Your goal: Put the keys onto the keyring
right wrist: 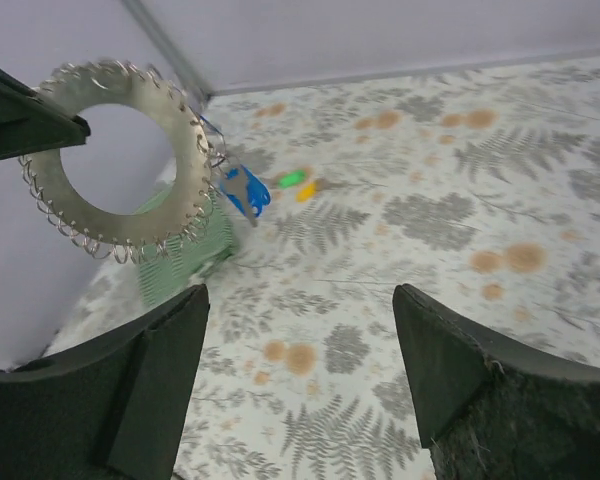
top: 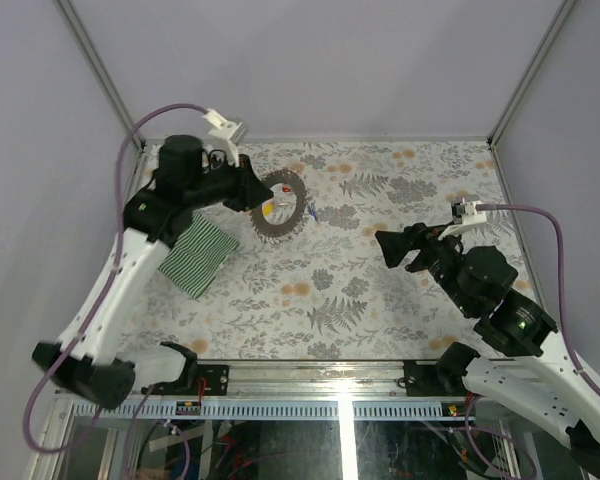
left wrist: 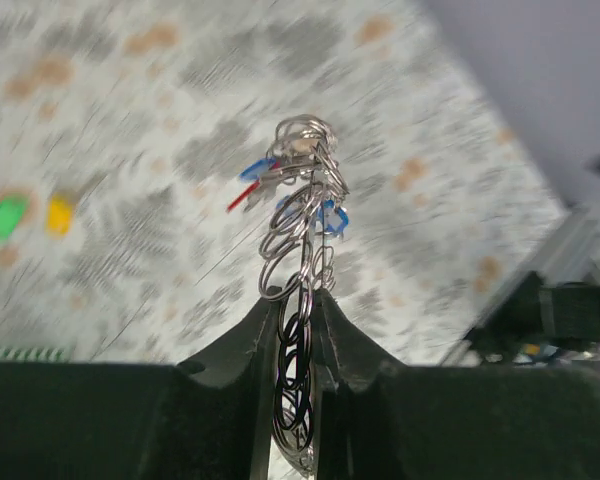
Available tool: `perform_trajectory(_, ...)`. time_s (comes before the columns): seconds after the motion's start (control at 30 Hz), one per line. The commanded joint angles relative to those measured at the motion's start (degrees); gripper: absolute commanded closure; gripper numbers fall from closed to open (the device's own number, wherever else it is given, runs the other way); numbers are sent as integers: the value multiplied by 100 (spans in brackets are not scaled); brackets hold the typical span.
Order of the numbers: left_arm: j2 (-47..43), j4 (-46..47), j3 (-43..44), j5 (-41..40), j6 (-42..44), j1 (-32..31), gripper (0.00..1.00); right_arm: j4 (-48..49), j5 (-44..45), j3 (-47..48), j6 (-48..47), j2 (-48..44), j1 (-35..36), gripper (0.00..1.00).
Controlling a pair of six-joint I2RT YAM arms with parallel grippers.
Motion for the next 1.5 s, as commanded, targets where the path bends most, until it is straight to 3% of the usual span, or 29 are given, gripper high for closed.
perform_trajectory(0.0,1303,-2094,641,-1705,509,-240,100,-720,1005,109,-151,-51,22,19)
perform_trajectory(0.2,2273,-2546,1299,-2135,428,-1905,100,-768,1060,11,-140,-174,21,19)
perform_trajectory(0.3,2437,-2901,1398,-3228,408,-1806,100,-884,1060,46,-166,-204,23,19)
perform_trajectory(0.67,2673,-3224,1766,-3395,88,-2528,100,-727,705,-287,-256,-488,22,18)
perform_trajectory(0.8,2301,-2587,1470,-4036,216,-3202,100,-395,331,-424,-520,-516,24,18)
perform_trajectory(0.9,1759,-1469,936,-4223,523,-3649,100,-169,18,-447,-776,-503,25,18)
perform_trajectory(1.23,-122,1288,-1344,-3525,1845,-3795,100,1178,-1081,-794,-1197,-945,24,28)
perform_trajectory(1.47,-1382,2717,-2678,-3075,2473,-3802,100,590,-1418,-81,-608,-363,19,40)
